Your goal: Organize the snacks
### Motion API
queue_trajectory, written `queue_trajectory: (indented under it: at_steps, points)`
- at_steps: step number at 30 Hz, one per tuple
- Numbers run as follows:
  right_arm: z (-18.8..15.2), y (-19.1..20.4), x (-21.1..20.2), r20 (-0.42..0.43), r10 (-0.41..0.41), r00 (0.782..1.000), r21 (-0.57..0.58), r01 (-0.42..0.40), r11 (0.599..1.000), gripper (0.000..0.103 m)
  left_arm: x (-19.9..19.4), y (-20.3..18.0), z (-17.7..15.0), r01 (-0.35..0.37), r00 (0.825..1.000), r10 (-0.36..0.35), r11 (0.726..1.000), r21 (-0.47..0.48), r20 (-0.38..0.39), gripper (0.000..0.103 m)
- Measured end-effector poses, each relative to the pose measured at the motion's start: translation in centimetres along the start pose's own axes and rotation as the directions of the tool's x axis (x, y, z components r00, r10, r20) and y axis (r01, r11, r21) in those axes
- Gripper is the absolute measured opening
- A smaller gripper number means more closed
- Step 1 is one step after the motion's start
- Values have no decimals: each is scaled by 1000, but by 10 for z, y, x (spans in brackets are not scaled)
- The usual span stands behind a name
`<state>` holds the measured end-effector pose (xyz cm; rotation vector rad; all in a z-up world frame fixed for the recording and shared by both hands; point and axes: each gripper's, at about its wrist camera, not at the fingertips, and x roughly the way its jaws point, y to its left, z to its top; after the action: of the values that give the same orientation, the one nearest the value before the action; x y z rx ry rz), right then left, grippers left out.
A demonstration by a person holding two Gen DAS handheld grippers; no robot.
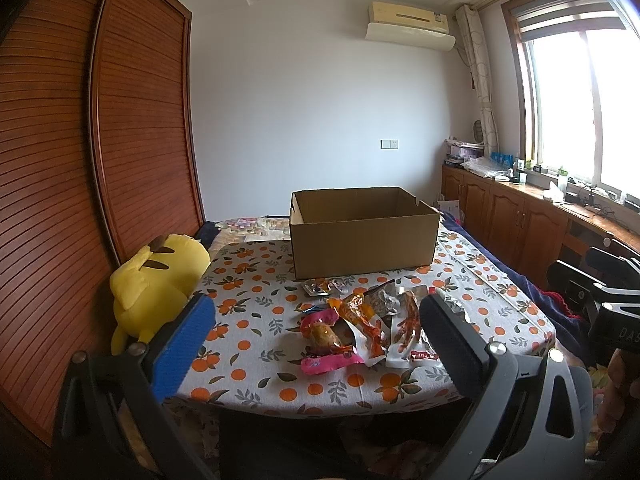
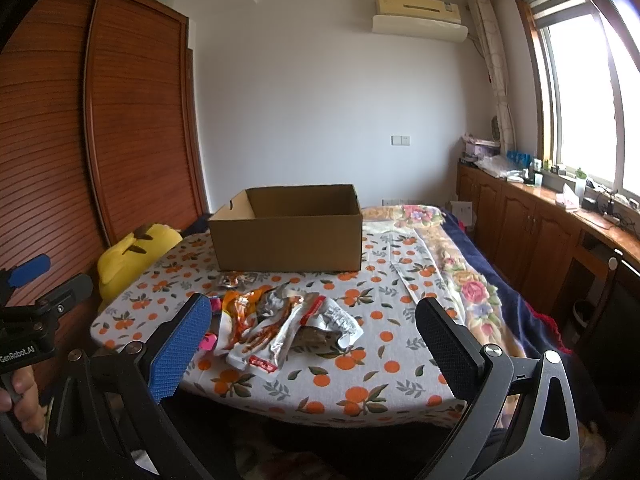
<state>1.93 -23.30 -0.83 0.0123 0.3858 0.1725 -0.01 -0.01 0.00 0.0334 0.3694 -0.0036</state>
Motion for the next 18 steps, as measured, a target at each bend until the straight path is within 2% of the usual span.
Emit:
queue_trajectory:
  at_steps: [18]
  points:
    - [-2,0,-1,3,0,1000,-1,0,1000,103,0,0,0,1,1000,-1,1000,1,1,103]
